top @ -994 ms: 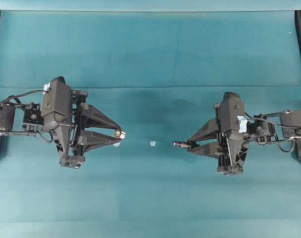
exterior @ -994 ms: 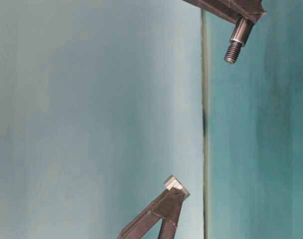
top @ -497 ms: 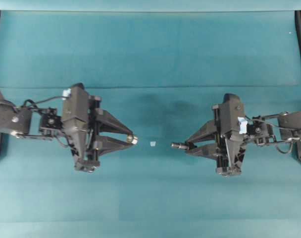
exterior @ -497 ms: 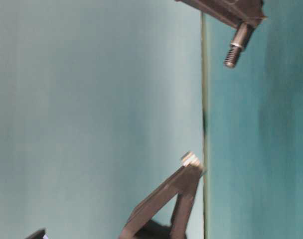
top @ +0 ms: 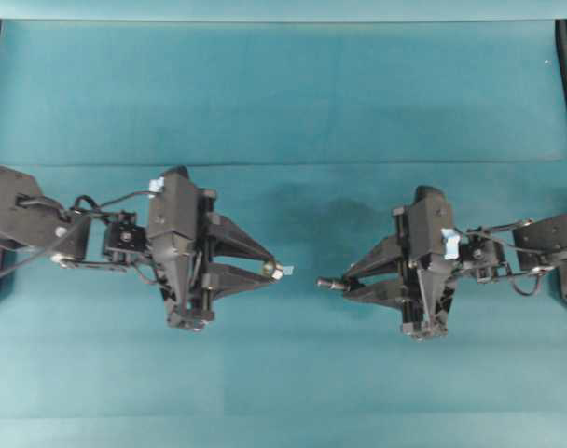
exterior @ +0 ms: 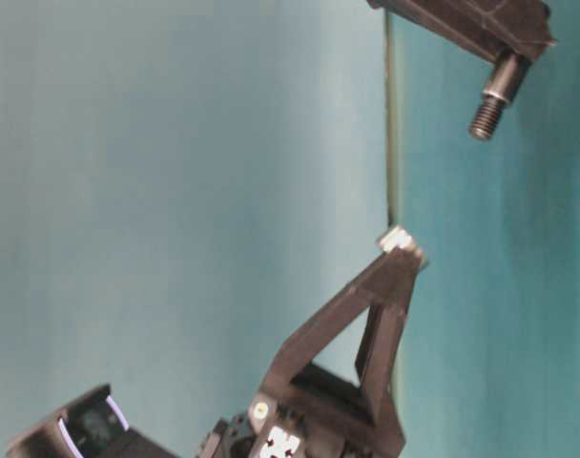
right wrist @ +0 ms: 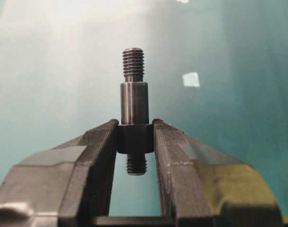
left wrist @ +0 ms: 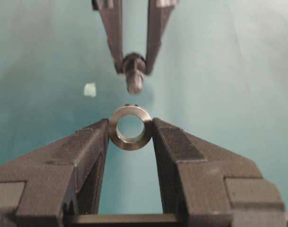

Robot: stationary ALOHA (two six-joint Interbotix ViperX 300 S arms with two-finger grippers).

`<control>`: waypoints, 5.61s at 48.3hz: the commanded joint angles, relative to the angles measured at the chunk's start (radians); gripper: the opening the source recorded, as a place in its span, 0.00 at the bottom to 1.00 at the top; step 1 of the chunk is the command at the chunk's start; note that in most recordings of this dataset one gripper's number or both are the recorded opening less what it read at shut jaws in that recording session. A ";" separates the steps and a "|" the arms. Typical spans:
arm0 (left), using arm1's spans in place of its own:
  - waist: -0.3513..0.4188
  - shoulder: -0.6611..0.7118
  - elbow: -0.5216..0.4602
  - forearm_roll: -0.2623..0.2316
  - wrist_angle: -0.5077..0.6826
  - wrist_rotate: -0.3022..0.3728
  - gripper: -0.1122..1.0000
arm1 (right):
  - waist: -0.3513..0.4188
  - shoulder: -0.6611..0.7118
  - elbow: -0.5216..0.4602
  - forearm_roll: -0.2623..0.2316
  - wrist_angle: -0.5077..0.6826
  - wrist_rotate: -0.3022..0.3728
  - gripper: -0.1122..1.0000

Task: Insert the washer onto the shaft with both hands.
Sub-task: 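Bring the washer and shaft together at the table center, then push the washer with the left gripper onto the shaft's threaded end, then open the left gripper to release the washer on the shaft, then withdraw the open left gripper leftward away from the shaft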

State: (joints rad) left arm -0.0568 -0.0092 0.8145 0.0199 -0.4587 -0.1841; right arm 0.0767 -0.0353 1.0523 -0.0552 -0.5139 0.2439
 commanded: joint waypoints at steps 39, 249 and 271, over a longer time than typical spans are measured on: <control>-0.025 0.080 -0.091 0.002 -0.012 -0.002 0.43 | 0.005 0.031 -0.037 0.003 -0.074 0.009 0.10; -0.031 -0.230 -0.017 0.002 0.417 0.017 0.83 | 0.014 0.043 -0.063 0.021 -0.095 0.006 0.10; -0.031 -0.301 0.038 0.002 0.431 0.017 0.83 | 0.014 0.043 -0.061 0.021 -0.091 0.006 0.10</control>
State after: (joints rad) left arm -0.0859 -0.2961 0.8636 0.0199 -0.0245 -0.1687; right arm 0.0874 0.0153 1.0002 -0.0353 -0.5983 0.2439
